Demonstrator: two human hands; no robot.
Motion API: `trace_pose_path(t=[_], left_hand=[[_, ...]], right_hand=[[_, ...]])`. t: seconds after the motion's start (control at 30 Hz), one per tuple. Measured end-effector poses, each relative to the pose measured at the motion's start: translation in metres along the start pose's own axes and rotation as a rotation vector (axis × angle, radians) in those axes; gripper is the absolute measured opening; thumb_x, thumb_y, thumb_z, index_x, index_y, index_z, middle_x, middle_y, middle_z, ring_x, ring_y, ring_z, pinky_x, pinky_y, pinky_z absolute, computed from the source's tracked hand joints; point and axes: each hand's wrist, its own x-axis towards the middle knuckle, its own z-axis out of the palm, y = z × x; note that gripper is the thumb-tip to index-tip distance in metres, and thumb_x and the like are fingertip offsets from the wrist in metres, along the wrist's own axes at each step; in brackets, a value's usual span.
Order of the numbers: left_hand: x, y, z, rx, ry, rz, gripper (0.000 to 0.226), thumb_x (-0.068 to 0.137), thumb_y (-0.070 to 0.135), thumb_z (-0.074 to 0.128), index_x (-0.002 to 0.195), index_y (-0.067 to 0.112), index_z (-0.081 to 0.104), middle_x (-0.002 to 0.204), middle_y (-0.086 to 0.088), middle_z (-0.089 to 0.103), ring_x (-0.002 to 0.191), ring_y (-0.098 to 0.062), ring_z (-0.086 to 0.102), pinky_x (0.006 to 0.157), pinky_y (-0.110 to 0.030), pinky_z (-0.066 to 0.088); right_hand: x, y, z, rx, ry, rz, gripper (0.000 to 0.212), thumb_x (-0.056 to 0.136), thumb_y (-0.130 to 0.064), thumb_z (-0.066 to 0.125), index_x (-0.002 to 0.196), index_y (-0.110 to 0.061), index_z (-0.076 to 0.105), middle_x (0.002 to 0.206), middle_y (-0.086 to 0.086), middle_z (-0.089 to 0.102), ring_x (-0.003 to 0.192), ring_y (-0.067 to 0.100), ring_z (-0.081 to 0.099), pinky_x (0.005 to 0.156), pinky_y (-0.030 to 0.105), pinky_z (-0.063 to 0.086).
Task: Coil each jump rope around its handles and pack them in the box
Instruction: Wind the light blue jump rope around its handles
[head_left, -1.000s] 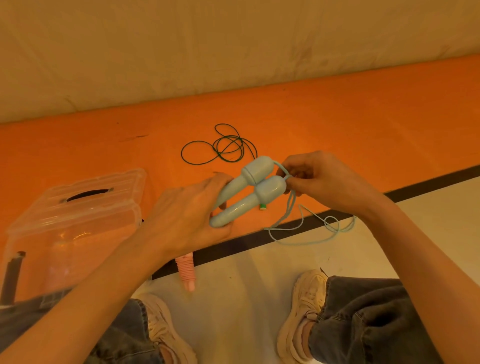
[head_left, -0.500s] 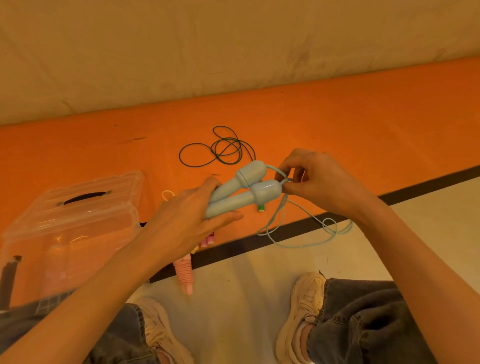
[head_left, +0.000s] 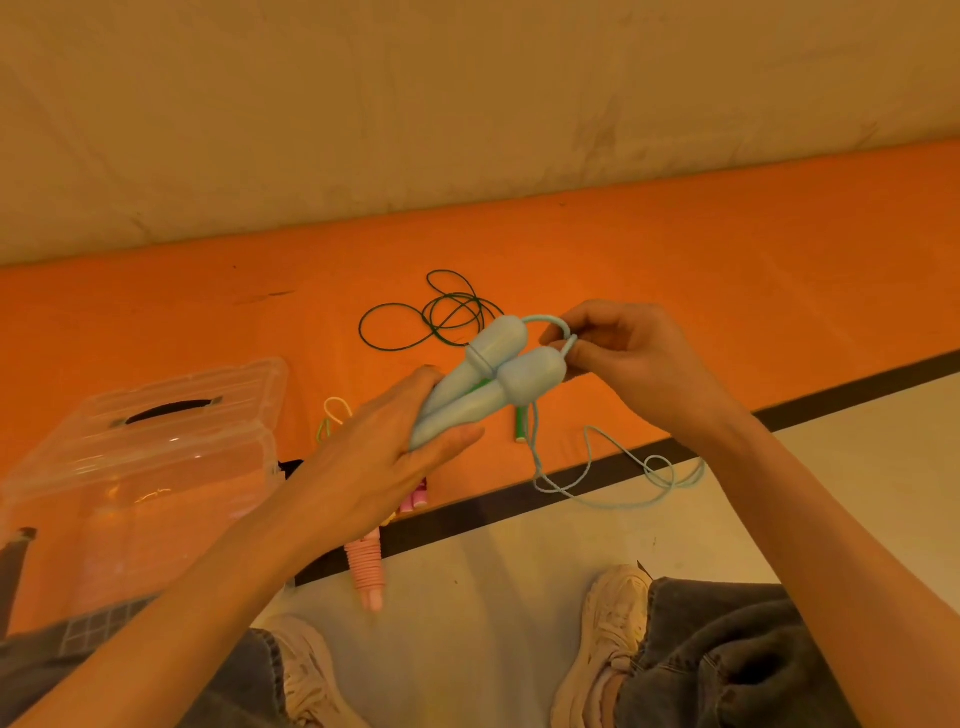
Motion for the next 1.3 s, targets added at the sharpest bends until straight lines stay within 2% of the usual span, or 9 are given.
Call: trace_pose_path(t=[0.1,0.23,0.33,0.47,0.73,0.93,1.03,1.13,1.3], left_hand=[[-0.001,0.004,0.004,-0.074,-0.039,-0.018,0.044,0.087,0.058,0.045,0.111,0.022,0.051,0.073,0.009,0.05,0.058,-0.003,0.048,0.052,-0.016,0.036],[-0.003,0.006,0.012,-0.217,-0.097,-0.023,0.037,0.091,0.061,0.045,0.113,0.031,0.05,0.069,0.014,0.049,0.054,-0.001,0.044,0.051,-0.015,0.036],[-0.002,0.012,0.012,-0.346,-0.134,-0.042,0.037,0.091,0.055,0.048,0.121,0.033,0.048,0.071,0.01,0.047,0.054,0.0,0.045,0.051,-0.012,0.039],[-0.002,0.017,0.016,-0.477,-0.201,-0.044,0.031,0.094,0.044,0.045,0.124,0.034,0.043,0.069,0.02,0.053,0.055,-0.001,0.047,0.057,-0.013,0.045],[-0.001,0.022,0.021,-0.625,-0.24,-0.023,0.044,0.091,0.039,0.043,0.134,0.039,0.031,0.066,0.019,0.06,0.068,-0.041,0.051,0.064,-0.013,0.048],[0.001,0.02,0.021,-0.64,-0.255,-0.016,0.055,0.084,0.053,0.044,0.136,0.039,0.033,0.057,0.001,0.046,0.069,-0.049,0.047,0.068,-0.016,0.05],[0.003,0.02,0.02,-0.685,-0.309,-0.016,0.048,0.086,0.05,0.043,0.132,0.034,0.043,0.055,0.004,0.047,0.06,-0.039,0.041,0.068,-0.02,0.051],[0.006,0.02,0.016,-0.717,-0.354,-0.067,0.043,0.086,0.051,0.047,0.11,0.017,0.057,0.058,-0.005,0.043,0.056,-0.02,0.042,0.064,-0.026,0.049],[0.006,0.015,0.01,-0.294,-0.197,-0.109,0.029,0.089,0.049,0.05,0.097,0.021,0.05,0.066,0.012,0.056,0.054,-0.001,0.046,0.053,-0.016,0.036]], right_hand=[[-0.001,-0.002,0.0,0.124,-0.024,0.017,0.011,0.091,0.006,0.054,0.095,0.0,0.063,0.083,0.013,0.065,0.071,0.005,0.064,0.068,0.017,0.051],[0.0,0.001,0.0,0.24,-0.031,0.047,0.01,0.09,0.0,0.056,0.094,-0.003,0.065,0.088,0.009,0.068,0.081,0.013,0.064,0.075,0.024,0.054],[-0.001,0.0,0.0,0.35,-0.047,0.052,0.014,0.079,-0.015,0.065,0.091,-0.007,0.066,0.082,0.001,0.07,0.08,0.013,0.064,0.073,0.023,0.053],[0.0,-0.001,0.001,0.504,-0.075,0.06,0.021,0.065,-0.025,0.075,0.083,-0.016,0.074,0.079,-0.002,0.072,0.074,0.01,0.066,0.068,0.021,0.053],[0.003,-0.002,0.0,0.658,-0.111,0.089,0.018,0.063,-0.022,0.069,0.078,-0.016,0.077,0.079,0.0,0.071,0.072,0.01,0.067,0.064,0.022,0.054],[0.002,-0.002,-0.003,0.692,-0.115,0.098,0.019,0.063,-0.02,0.069,0.078,-0.015,0.077,0.081,0.001,0.071,0.074,0.011,0.067,0.065,0.022,0.055],[0.002,-0.002,-0.003,0.676,-0.1,0.103,0.019,0.064,-0.019,0.069,0.081,-0.013,0.076,0.081,0.002,0.071,0.074,0.012,0.067,0.066,0.024,0.056],[0.0,-0.004,-0.005,0.617,-0.055,0.102,0.016,0.074,-0.01,0.062,0.087,-0.005,0.068,0.076,0.001,0.071,0.07,0.01,0.066,0.064,0.022,0.054],[-0.001,-0.002,-0.01,0.101,0.048,0.097,0.016,0.089,0.004,0.058,0.086,-0.008,0.067,0.077,0.007,0.067,0.066,0.007,0.065,0.064,0.018,0.053]])
